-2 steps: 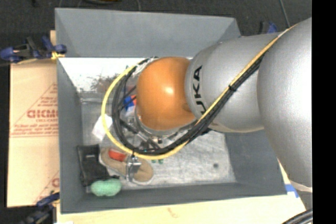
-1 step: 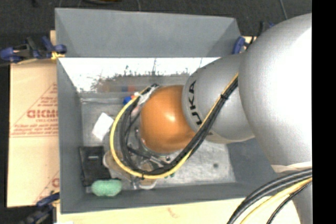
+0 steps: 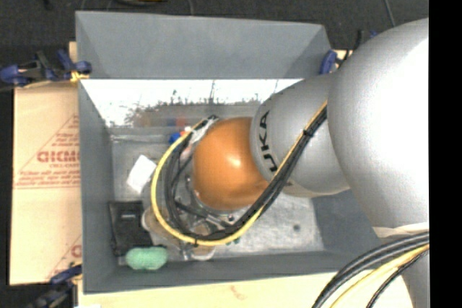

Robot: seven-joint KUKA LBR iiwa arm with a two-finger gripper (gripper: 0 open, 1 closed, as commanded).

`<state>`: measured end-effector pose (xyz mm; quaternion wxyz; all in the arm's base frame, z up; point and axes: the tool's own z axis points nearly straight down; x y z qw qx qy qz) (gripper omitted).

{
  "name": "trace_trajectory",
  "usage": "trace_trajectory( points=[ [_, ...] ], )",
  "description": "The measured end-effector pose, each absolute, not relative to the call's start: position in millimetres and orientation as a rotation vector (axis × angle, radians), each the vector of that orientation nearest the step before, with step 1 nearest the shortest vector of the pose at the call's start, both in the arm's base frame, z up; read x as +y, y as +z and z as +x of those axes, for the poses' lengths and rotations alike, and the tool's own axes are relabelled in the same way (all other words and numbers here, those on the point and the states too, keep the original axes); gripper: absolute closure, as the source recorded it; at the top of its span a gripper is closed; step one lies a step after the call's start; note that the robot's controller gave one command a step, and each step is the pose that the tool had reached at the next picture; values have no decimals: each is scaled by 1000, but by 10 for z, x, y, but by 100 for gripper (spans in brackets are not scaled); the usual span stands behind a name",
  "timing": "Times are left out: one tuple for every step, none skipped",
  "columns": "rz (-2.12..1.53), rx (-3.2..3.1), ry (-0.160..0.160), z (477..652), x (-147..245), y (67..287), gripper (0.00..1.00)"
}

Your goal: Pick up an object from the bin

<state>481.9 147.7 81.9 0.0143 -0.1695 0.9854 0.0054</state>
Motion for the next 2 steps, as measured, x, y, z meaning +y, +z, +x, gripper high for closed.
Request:
trace_trajectory(
  points=[
    [-499, 3102, 2, 4733, 1487, 1227, 100],
    [-505, 3103, -1, 4942, 1328, 1897, 100]
  ],
)
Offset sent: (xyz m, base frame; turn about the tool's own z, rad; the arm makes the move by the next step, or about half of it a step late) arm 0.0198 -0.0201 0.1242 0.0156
